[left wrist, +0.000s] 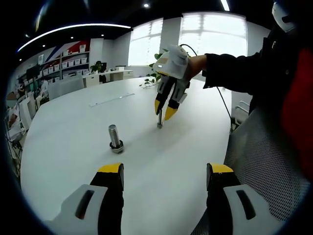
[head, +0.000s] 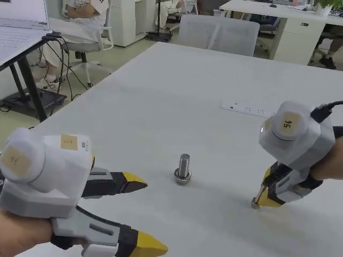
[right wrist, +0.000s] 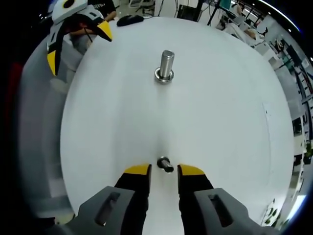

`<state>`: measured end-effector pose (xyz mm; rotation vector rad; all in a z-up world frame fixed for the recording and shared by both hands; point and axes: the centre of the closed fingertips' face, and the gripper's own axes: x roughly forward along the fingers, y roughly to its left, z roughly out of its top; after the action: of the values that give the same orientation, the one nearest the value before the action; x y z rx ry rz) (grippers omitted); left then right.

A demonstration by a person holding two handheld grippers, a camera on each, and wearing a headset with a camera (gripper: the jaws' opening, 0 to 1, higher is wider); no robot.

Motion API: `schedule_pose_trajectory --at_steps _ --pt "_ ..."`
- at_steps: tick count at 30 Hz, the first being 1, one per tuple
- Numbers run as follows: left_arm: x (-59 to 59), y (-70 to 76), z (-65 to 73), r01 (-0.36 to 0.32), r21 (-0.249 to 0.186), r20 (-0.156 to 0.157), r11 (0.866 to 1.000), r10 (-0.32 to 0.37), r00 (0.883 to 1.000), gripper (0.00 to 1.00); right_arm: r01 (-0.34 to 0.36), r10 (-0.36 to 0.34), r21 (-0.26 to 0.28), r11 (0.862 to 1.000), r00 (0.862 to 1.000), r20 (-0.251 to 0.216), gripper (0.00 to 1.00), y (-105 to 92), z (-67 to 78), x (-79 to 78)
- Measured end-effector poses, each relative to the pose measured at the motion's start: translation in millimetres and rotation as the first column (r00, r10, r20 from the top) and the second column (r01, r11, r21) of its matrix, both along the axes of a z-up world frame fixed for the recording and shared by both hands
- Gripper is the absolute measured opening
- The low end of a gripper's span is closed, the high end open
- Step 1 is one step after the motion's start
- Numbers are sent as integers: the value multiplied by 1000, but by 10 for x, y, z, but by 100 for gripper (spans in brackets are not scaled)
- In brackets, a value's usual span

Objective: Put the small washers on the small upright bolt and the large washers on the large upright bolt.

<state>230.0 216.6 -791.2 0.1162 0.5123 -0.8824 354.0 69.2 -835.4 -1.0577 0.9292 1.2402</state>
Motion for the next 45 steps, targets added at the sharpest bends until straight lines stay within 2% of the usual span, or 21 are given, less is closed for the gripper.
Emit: schedule_pose_trajectory --at_steps 11,16,20,25,31,33,35,37,40,45 --pt "-52 -39 13 23 -3 -2 1000 -23 1000 68 61 -63 84 995 998 17 27 -36 156 -113" --pt "-58 -39 37 26 -7 3 1000 -26 1000 68 92 -95 143 985 995 8 31 -38 232 -174" --pt "-52 -26 73 22 -12 11 1000 -22 1000 68 129 -131 209 969 991 -4 34 -43 309 -218" --pt "-45 -17 106 17 -18 17 1000 -17 1000 68 164 -167 307 938 986 -18 41 -43 433 -312" --pt "-38 -30 137 18 -20 21 1000 -18 1000 69 194 -200 366 910 980 -24 46 -118 507 -422" --pt "-36 -31 150 17 -25 21 1000 -16 1000 69 208 -216 395 895 976 -25 49 -143 533 -442" --pt "-34 -34 160 17 -27 21 999 -17 1000 69 221 -232 440 870 972 -30 51 -147 572 -458" --pt "-29 -41 171 17 -33 20 999 -17 1000 69 231 -242 471 851 969 -38 51 -167 593 -487" --pt "-27 -46 178 18 -34 19 999 -17 1000 69 246 -260 495 833 965 -42 54 -206 599 -515" --pt "-11 -47 237 6 -65 21 998 -5 1000 70 289 -298 559 777 952 -78 61 -279 595 -625"
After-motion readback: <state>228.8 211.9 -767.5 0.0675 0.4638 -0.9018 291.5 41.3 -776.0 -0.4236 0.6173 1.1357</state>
